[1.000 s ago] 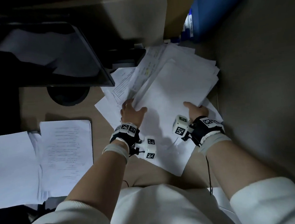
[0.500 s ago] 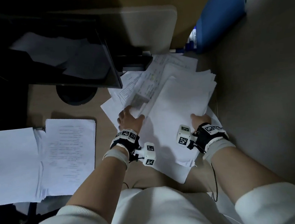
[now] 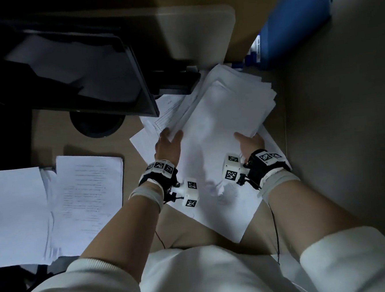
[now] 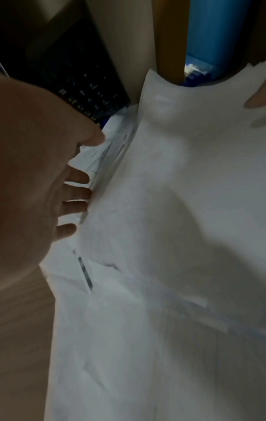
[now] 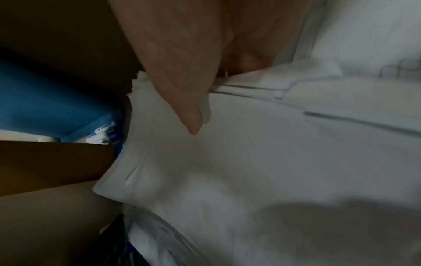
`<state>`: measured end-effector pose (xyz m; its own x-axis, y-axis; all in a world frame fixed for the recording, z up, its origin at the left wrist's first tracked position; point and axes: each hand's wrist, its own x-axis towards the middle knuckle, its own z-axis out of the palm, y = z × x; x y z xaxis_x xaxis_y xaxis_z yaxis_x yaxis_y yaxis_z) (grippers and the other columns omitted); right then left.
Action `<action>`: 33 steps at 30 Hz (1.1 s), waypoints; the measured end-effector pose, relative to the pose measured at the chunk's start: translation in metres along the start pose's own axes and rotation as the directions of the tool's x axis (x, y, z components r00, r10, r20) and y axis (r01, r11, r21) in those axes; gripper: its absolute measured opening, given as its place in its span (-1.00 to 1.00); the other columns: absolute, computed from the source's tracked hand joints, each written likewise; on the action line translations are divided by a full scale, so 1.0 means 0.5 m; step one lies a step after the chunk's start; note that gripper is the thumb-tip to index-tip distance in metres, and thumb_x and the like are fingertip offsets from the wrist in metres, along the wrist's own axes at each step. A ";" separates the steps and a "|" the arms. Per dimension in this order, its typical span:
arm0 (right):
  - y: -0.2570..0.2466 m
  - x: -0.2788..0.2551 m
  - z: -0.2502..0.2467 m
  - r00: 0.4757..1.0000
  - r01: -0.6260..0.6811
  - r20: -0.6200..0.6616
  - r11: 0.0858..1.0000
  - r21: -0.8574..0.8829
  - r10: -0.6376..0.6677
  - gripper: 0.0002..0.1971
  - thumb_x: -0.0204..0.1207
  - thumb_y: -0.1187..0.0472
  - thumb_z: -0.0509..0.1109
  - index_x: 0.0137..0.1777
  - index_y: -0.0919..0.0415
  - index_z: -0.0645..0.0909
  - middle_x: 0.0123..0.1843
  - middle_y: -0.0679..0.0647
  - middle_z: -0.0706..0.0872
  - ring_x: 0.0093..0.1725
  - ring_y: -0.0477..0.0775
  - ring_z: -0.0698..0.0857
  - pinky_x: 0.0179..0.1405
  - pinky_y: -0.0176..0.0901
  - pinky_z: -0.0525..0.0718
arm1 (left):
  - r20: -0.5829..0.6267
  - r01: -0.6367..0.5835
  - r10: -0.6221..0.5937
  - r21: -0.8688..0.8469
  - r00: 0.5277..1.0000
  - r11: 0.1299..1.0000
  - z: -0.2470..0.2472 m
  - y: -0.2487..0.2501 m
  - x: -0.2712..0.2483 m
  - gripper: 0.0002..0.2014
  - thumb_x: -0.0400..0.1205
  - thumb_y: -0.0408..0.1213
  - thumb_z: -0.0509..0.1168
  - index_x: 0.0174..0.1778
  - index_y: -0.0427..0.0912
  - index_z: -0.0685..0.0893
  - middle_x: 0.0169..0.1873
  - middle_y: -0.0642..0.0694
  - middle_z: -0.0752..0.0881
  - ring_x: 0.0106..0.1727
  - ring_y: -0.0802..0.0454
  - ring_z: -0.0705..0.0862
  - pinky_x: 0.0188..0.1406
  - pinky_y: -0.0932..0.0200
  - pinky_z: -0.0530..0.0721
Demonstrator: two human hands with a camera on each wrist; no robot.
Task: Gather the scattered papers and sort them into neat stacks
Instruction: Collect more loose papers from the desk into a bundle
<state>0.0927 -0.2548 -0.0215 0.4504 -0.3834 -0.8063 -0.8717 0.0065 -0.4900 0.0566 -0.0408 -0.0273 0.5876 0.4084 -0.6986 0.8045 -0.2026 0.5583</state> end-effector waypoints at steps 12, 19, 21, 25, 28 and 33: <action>0.002 0.015 0.009 0.993 -0.115 0.017 0.993 -0.037 0.116 -0.25 0.29 0.01 0.71 0.41 0.36 0.57 0.21 0.13 0.72 0.20 0.23 0.72 0.01 -0.10 0.61 | 0.156 -0.079 0.052 0.173 0.986 0.982 0.016 -0.005 0.029 -0.30 0.68 0.03 0.36 0.72 -0.01 0.30 0.62 -0.16 0.48 0.61 -0.20 0.46 0.59 0.04 0.40; 0.017 -0.050 -0.021 0.999 -0.034 -0.041 0.998 -0.057 0.032 -0.57 0.54 0.05 0.54 0.21 0.37 0.59 0.21 0.23 0.71 0.02 0.17 0.66 -0.04 -0.17 0.53 | 0.078 -0.103 0.084 0.305 0.993 0.947 0.002 -0.024 -0.011 -0.36 0.66 -0.09 0.40 0.67 -0.06 0.39 0.56 -0.24 0.42 0.59 -0.27 0.37 0.57 -0.14 0.39; 0.016 -0.073 -0.036 0.997 -0.020 -0.079 1.000 0.015 0.021 -0.49 0.56 0.07 0.51 0.35 0.43 0.53 0.16 0.20 0.66 0.08 0.18 0.65 0.03 -0.07 0.59 | 0.051 -0.121 0.111 0.275 0.992 0.954 0.003 -0.023 -0.024 -0.42 0.61 -0.12 0.44 0.58 -0.03 0.50 0.60 -0.16 0.35 0.62 -0.23 0.31 0.60 -0.17 0.35; 0.011 -0.102 -0.081 0.996 0.034 -0.089 0.996 0.082 -0.027 -0.39 0.58 0.00 0.48 0.46 0.43 0.48 0.30 0.20 0.64 0.12 0.13 0.61 -0.05 -0.11 0.61 | 0.097 -0.138 0.129 0.101 0.987 0.985 0.014 -0.019 -0.056 -0.48 0.57 -0.16 0.49 0.47 -0.03 0.57 0.53 -0.15 0.45 0.54 -0.18 0.48 0.53 -0.09 0.47; 0.009 -0.123 -0.103 0.998 0.045 -0.059 0.992 0.115 -0.038 -0.28 0.58 -0.06 0.46 0.56 0.43 0.38 0.42 0.22 0.58 0.34 0.24 0.61 -0.04 -0.13 0.50 | 0.145 -0.131 0.128 0.012 0.981 0.991 0.027 -0.019 -0.089 -0.41 0.61 -0.22 0.47 0.56 -0.13 0.47 0.56 -0.19 0.45 0.56 -0.17 0.48 0.50 0.03 0.47; 0.000 -0.180 -0.127 0.988 0.153 -0.053 0.977 0.148 -0.147 -0.22 0.47 -0.18 0.52 0.52 0.31 0.42 0.30 0.14 0.61 0.16 0.15 0.59 0.06 -0.07 0.51 | 0.095 -0.177 0.180 -0.042 0.979 0.983 0.015 -0.013 -0.150 -0.35 0.59 -0.20 0.48 0.59 -0.17 0.42 0.55 -0.20 0.48 0.57 -0.17 0.48 0.54 -0.06 0.46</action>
<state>0.0400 -0.2792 0.0720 0.5628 -0.4286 -0.7068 -0.7542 0.0839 -0.6513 0.0080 -0.0770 0.0181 0.7285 0.2787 -0.6259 0.6835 -0.2339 0.6914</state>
